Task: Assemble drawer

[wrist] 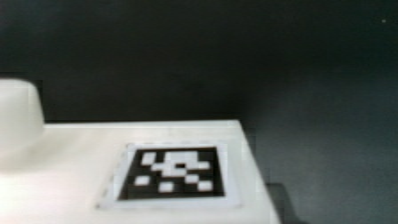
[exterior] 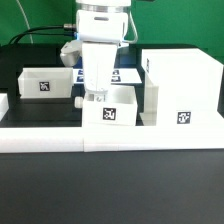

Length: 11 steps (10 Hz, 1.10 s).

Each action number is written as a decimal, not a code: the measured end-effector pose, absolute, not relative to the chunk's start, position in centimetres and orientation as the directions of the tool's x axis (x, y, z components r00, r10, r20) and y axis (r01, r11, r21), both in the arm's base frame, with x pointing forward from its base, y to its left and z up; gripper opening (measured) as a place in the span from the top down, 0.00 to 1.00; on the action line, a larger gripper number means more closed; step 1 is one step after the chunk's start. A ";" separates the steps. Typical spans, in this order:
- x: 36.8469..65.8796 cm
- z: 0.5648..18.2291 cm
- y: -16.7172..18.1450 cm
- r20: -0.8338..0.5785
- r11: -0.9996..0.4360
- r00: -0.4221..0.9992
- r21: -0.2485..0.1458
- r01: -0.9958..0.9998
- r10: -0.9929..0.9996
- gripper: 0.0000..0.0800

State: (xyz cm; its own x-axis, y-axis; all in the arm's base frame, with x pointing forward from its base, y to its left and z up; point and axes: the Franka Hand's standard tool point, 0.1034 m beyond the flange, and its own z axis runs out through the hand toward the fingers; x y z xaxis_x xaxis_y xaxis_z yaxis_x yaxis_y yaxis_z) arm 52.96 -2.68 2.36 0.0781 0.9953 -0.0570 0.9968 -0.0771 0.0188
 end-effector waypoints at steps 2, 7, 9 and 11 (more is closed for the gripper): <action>53.6 2.2 -2.4 -0.058 -0.072 0.073 0.012 0.997 0.996 0.95; 53.8 2.1 -2.0 -0.056 -0.067 0.067 0.002 0.998 0.996 0.95; 53.8 2.1 -1.8 -0.055 -0.075 0.075 0.002 0.997 0.996 0.95; 54.2 2.2 -1.0 -0.046 -0.091 0.093 0.033 0.995 0.995 0.95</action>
Offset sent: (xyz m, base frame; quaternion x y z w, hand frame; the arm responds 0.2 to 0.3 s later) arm 0.0150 0.0161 -0.0024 0.0133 -0.0069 -0.0329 0.9993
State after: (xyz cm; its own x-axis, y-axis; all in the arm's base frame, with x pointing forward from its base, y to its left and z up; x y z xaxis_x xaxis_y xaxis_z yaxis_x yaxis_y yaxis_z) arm 54.17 -0.96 2.16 0.0926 0.9946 -0.0459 0.9953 -0.0912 0.0331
